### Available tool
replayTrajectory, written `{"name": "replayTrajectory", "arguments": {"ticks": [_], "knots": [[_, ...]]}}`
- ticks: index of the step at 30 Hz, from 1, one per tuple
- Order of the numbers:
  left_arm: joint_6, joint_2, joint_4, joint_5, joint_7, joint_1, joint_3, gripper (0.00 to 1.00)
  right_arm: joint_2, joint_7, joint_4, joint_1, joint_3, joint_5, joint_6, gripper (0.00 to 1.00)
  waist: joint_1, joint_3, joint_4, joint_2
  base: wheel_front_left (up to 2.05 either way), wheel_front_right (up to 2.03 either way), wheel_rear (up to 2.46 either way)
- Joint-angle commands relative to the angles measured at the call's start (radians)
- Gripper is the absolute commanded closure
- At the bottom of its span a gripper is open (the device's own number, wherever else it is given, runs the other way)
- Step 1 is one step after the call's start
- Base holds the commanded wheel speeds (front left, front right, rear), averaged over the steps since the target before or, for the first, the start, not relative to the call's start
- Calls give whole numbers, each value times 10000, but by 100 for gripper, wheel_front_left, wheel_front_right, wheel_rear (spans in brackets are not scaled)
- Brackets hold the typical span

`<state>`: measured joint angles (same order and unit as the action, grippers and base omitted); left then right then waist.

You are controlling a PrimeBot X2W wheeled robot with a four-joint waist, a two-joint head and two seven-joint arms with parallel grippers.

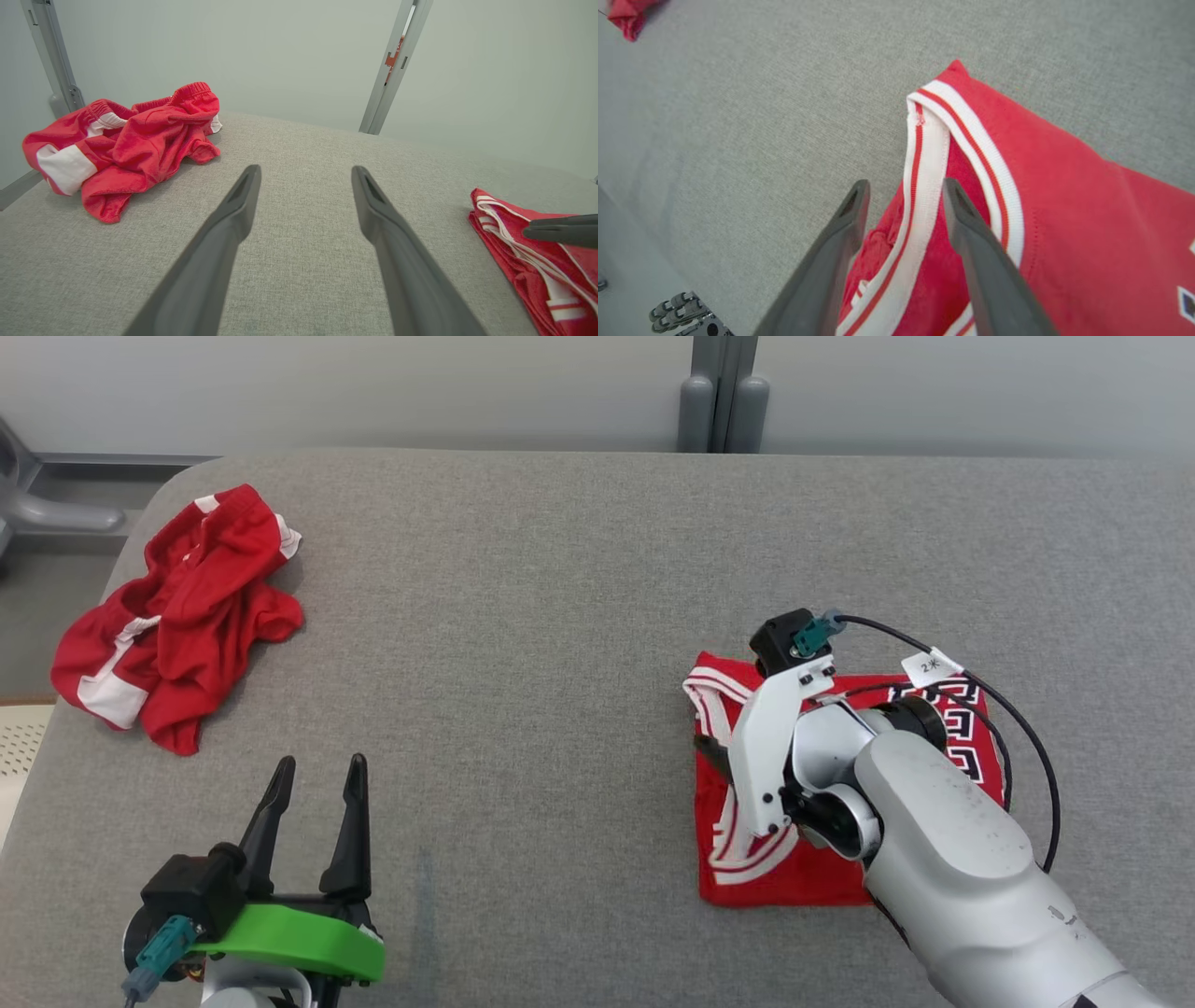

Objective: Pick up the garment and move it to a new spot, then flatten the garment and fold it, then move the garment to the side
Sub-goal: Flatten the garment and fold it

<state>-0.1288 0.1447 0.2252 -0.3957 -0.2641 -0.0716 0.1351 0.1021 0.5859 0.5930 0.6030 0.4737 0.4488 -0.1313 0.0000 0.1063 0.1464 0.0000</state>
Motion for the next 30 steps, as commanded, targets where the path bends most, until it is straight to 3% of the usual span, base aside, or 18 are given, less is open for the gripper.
{"name": "replayTrajectory", "arguments": {"ticks": [1, 5, 12, 17, 19, 25, 30], "knots": [[-27, 63, -18, -54, 2, -32, -62, 0, -89, -104, -181, 80, 61, 319, 11, 0, 0, -18, -28, 0, 0, 0, 0], [-27, 40, -70, 43, 2, 41, -204, 0, -132, 153, -1217, -218, 506, 1599, 12, 0, 0, -100, -163, 0, 0, 0, 0], [-27, -17, -142, 104, 2, 200, -276, 0, 993, -268, -3698, -816, 515, 2446, 11, 0, 0, -280, -512, 0, 0, 0, 0], [-28, -43, -165, 137, 2, 260, -248, 0, 1962, -1636, -4768, -1588, -480, 1303, 11, 0, 0, -404, -695, 0, 0, 0, 0], [-28, -56, -173, 155, 2, 309, -271, 0, 2059, -2296, -4854, -2033, -1260, 707, 11, 0, 0, -468, -757, 0, 0, 0, 0], [-28, -87, -198, 185, 2, 469, -391, 0, 1464, -4487, -5069, -3526, -3604, -1385, 6, 0, 0, -674, -939, 0, 0, 0, 0], [-28, -88, -298, 231, 2, 640, -573, 0, 1054, -5731, -5175, -4394, -4450, -2149, 6, 0, 0, -807, -1112, 0, 0, 0, 0]]}}
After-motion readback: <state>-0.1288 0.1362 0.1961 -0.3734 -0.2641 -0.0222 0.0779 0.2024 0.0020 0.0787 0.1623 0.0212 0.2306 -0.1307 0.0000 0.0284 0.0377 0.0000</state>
